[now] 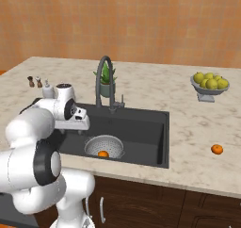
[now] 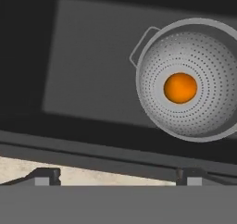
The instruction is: Put the colander in the sink, put the tangerine, apple, orange in the colander, and turn on the sink faucet and pour water over the colander.
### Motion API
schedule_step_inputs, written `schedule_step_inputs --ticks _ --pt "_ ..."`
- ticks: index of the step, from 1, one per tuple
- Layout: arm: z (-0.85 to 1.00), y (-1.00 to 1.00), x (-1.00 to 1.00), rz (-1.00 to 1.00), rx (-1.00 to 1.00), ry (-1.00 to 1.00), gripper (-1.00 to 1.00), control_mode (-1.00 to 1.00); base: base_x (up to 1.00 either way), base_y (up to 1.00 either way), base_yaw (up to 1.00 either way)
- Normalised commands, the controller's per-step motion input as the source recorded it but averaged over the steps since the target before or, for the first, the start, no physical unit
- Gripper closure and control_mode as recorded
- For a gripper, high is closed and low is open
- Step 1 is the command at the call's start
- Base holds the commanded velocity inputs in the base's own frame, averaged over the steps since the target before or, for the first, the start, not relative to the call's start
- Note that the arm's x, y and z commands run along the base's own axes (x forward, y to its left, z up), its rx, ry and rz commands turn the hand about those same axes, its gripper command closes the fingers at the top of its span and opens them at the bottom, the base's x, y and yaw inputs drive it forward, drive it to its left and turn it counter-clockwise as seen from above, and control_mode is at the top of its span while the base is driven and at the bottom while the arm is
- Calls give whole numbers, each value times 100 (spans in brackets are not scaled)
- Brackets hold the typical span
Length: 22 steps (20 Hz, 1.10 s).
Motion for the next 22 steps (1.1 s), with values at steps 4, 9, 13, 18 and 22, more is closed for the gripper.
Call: schedule_step_inputs --ticks 4,9,13,18,22 --pt "72 40 -33 6 4 -2 -100 -100 0 0 0" --pt "45 58 -26 9 0 -16 -100 -100 0 0 0" --pt "29 68 0 0 1 -13 -100 -100 0 0 0" --pt "12 72 0 1 1 -2 -100 -100 0 0 0" --pt "14 73 6 0 0 -3 -100 -100 0 0 0"
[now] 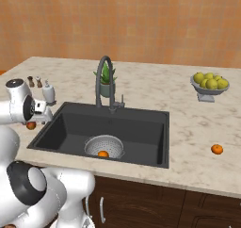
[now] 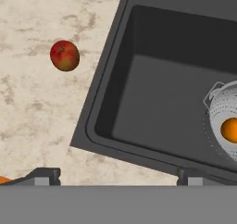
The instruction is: Put the colander in the sink, put the tangerine, apple, orange in the colander, and turn on the sink faucet and pour water over the colander.
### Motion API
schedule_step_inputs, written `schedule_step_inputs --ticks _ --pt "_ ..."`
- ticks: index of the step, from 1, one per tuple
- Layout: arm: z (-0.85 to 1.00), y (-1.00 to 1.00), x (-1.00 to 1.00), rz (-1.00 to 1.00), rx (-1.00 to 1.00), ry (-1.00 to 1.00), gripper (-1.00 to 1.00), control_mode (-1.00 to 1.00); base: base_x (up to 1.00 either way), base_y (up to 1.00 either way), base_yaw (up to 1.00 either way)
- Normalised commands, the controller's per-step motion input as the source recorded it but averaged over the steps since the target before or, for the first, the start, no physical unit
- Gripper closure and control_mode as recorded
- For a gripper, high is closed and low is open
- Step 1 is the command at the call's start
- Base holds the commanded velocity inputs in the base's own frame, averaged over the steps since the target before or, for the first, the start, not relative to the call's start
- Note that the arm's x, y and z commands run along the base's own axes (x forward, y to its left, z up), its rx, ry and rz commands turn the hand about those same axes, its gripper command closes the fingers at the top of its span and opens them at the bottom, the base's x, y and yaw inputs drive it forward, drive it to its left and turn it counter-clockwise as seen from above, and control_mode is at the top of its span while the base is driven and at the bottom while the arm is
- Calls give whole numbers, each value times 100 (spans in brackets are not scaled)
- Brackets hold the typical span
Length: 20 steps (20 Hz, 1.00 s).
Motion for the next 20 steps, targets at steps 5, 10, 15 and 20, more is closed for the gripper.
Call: schedule_step_inputs --ticks 5,10,15,20 --pt "5 65 16 0 0 0 -100 -100 0 0 0" --pt "-2 57 19 0 0 0 -100 -100 0 0 0" --pt "-25 25 11 0 0 1 -100 -100 0 0 0" --pt "-27 4 12 0 0 1 -100 -100 0 0 0"
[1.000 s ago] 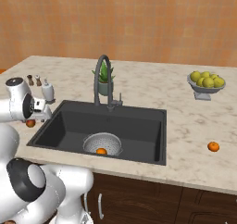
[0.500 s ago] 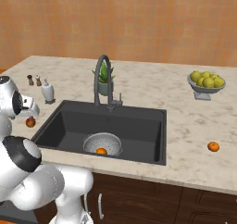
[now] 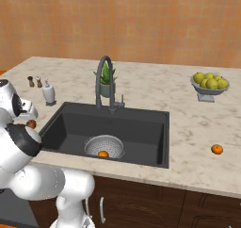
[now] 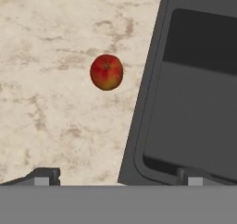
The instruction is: Put the colander in the sink, put the tangerine, apple, orange in the colander, and turn on the sink faucet and pour water over the colander.
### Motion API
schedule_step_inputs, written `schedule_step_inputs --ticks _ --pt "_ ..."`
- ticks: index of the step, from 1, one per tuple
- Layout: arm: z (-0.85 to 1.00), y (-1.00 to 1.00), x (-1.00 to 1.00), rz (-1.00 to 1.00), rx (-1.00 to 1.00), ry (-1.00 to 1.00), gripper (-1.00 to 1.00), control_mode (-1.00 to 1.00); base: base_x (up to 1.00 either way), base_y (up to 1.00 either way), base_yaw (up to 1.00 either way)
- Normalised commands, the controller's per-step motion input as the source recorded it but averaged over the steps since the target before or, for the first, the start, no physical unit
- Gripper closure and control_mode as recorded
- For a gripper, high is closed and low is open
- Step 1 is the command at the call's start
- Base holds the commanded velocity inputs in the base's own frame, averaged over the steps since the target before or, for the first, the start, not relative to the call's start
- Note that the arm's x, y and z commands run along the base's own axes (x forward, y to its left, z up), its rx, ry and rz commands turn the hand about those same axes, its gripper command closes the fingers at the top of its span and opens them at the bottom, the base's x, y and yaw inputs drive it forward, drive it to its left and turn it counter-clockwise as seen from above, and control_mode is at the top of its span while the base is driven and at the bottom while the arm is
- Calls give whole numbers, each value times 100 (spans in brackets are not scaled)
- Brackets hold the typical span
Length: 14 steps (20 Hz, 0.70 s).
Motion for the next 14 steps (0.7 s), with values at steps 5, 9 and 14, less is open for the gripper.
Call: schedule_step_inputs --ticks 5,9,14 --pt "-23 0 8 0 2 0 -100 -100 0 0 0" --pt "-24 3 20 0 2 1 -100 -100 0 0 0" --pt "-27 2 29 0 1 6 -100 -100 0 0 0"
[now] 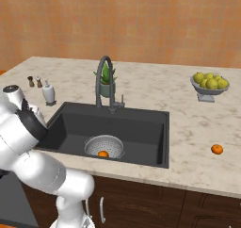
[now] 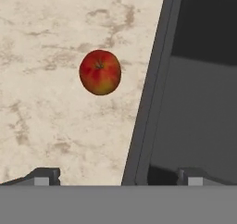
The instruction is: Put the colander in the sink, put the tangerine, apple, orange in the colander, and turn on the sink faucet and pour water over the colander.
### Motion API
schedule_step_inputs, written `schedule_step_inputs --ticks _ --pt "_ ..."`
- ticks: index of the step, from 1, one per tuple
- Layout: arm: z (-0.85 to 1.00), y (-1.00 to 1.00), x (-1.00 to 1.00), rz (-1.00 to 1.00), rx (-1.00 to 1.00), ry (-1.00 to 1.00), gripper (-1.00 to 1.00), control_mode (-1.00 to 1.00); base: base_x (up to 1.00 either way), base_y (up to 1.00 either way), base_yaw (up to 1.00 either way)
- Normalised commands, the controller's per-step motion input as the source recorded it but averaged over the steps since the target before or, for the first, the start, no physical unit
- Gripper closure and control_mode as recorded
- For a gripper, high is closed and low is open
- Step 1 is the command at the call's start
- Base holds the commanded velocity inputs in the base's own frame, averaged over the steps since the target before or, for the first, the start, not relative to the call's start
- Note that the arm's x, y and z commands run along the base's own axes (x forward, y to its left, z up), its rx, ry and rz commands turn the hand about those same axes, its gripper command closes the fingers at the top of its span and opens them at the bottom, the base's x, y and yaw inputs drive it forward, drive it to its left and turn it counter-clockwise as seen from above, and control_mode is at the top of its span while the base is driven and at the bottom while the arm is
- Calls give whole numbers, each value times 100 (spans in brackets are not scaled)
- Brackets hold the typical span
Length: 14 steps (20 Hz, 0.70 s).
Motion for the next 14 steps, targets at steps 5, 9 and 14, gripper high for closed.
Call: schedule_step_inputs --ticks 5,9,14 --pt "-12 27 39 0 0 1 -100 -100 0 0 0" --pt "-8 35 36 0 0 0 -100 -100 0 0 0" --pt "-25 18 28 0 0 9 -100 -100 0 0 0"
